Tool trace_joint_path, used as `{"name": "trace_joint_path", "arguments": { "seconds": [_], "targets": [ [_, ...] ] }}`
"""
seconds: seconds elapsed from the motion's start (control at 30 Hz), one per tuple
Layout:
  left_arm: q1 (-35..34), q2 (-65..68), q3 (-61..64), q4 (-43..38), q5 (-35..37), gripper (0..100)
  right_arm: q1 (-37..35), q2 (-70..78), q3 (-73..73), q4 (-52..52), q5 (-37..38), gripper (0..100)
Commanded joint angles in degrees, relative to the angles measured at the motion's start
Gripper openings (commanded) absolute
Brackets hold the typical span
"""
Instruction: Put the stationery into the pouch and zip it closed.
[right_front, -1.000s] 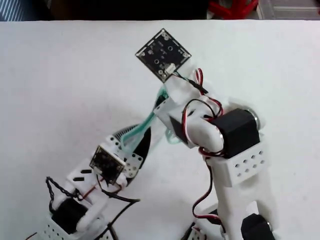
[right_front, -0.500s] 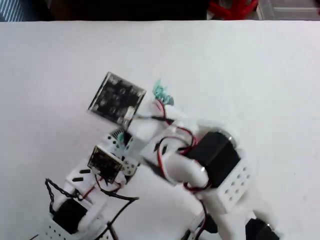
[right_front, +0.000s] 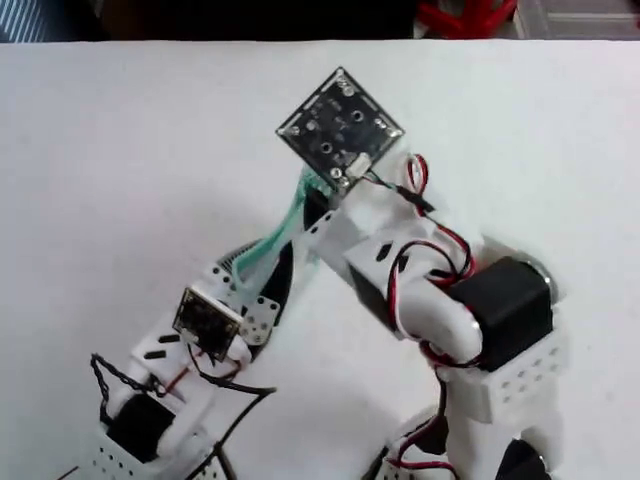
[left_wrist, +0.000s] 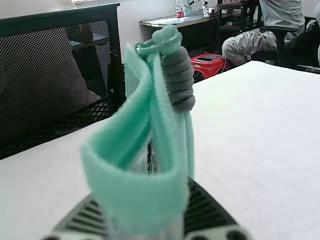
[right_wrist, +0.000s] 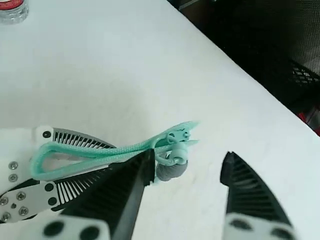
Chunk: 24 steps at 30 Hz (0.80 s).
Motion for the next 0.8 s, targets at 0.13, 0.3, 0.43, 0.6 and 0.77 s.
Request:
{"name": "trace_joint_path", "arguments": {
  "seconds": [0.13,0.3,0.43,0.6,0.77],
  "targets": [
    [-1.54,0.31,0.26,-0.88,-0.88,2,-3.3,1.89,2.37,0.13,4.48,24.6],
    [-1.63,0.31,0.26,-0.88,-0.88,2,-8.04,-3.03,7.74,0.48,25.05,24.6],
    [-1.71,0.31,0.26,-0.88,-0.88,2,-8.92,-2.86,11.78,0.13,28.04,24.5],
    [-1.63,0.31,0.26,-0.88,-0.97,2,-1.98,-0.4,11.87,-1.98,34.11,24.5],
    [-1.54,0.31,0.26,-0.88,-0.97,2,-0.31,-0.66,10.73,-1.8,36.13,24.5]
  ]
}}
